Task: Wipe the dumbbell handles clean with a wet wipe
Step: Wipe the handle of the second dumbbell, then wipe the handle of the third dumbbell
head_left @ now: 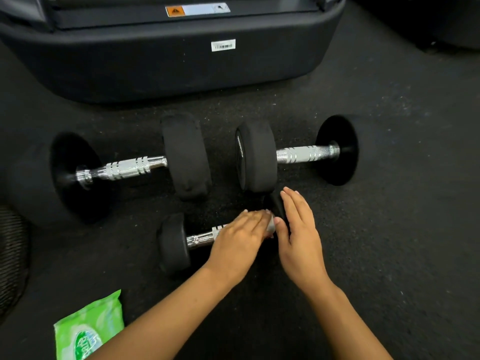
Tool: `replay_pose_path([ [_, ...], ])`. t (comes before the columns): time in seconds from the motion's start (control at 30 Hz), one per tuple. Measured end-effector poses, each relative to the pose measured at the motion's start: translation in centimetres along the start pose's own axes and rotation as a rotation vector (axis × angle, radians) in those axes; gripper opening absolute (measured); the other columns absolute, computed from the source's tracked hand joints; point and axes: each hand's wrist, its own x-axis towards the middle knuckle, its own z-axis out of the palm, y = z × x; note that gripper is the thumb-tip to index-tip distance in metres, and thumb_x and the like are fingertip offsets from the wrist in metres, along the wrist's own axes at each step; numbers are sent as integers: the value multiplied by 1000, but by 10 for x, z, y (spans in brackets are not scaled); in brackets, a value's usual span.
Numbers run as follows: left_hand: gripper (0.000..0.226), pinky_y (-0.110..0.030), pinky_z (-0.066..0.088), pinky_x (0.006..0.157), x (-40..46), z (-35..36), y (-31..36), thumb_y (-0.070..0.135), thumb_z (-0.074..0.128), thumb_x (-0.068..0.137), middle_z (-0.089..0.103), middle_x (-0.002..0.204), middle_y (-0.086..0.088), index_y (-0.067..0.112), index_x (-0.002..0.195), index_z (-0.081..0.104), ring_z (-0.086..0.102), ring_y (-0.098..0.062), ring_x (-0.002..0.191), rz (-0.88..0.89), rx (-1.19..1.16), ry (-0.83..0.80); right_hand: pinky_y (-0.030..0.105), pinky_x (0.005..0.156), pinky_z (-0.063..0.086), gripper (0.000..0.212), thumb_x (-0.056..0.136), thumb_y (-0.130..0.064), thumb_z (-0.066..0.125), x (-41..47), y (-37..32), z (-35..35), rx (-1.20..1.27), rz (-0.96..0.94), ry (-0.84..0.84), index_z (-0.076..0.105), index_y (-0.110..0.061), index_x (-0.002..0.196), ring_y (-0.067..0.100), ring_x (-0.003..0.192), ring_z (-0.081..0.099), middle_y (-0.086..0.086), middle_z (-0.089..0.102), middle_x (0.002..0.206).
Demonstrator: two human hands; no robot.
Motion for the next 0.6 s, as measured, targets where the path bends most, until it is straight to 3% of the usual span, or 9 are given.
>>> replay_pose_path([
  [0.1, 44, -28, 50, 91, 1, -10, -1, 28, 43, 84, 68, 112, -6, 6, 115, 64, 65, -15, 101, -20, -28, -49, 9, 110, 7, 50, 96, -16, 47, 2, -1, -4, 6, -3, -48, 30, -14, 143, 0, 139, 10, -15, 21, 146],
  [0.23, 46, -25, 46, 93, -17, -26, -9, 36, 43, 83, 67, 113, 0, 13, 118, 63, 63, -12, 103, -115, -68, -11, 25, 115, 15, 54, 94, -23, 52, 5, 2, -17, 45, -10, -127, 30, -19, 143, -1, 139, 9, -14, 22, 149],
  [0.37, 43, -32, 56, 77, -5, -55, -3, 37, 45, 87, 67, 113, 0, 16, 120, 61, 63, -12, 103, -78, -133, 68, 21, 111, 22, 49, 89, -34, 58, 14, -15, -34, 69, -187, -61, 46, -21, 134, 3, 136, 22, -11, 37, 142],
  [0.47, 45, -24, 54, 71, 18, -90, 10, 44, 43, 88, 70, 104, 1, 19, 125, 52, 64, -6, 89, -15, -130, 158, 15, 102, 31, 43, 86, -33, 58, 35, -35, -53, 147, -277, -44, 54, -20, 127, 2, 121, 41, -12, 51, 126],
  [0.6, 50, -31, 56, 57, 59, -131, 17, 48, 44, 83, 72, 97, 4, 23, 127, 37, 69, -12, 77, 22, -62, 167, 18, 82, 45, 22, 78, -16, 68, 78, -50, -80, 292, -270, -26, 70, -18, 100, 5, 90, 58, -10, 66, 94],
])
